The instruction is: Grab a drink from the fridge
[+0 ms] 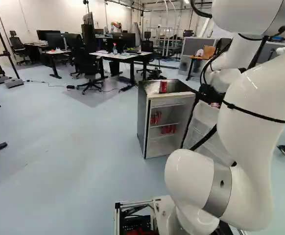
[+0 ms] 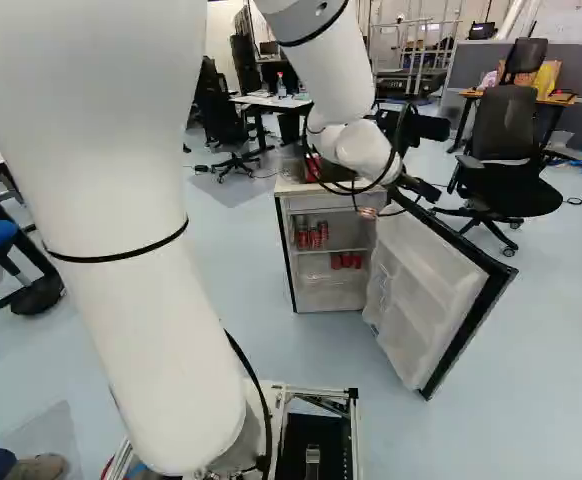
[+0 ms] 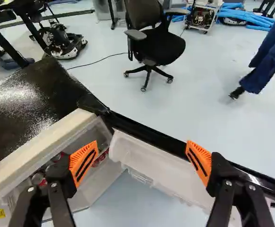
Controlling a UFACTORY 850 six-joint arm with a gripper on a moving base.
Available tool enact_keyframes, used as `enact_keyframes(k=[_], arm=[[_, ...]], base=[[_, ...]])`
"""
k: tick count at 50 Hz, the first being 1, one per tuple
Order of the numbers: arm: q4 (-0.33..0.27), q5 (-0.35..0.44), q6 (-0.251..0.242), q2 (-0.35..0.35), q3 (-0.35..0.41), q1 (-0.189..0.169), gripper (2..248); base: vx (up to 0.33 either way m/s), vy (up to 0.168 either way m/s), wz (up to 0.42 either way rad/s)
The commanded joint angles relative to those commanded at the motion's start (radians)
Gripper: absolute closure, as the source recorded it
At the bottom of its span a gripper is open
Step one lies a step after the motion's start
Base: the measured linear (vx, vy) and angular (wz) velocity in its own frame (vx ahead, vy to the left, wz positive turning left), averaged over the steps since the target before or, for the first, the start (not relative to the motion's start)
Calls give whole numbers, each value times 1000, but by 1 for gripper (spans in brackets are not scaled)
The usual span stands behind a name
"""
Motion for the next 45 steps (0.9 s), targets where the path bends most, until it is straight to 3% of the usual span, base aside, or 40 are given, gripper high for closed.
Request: enact_keyframes(k=[29,45], arm=[[90,-127,0,-22,-96,-66,3],[126,-200,0,-73,-156,-101,3]], base=[[0,0,0],[0,0,0]])
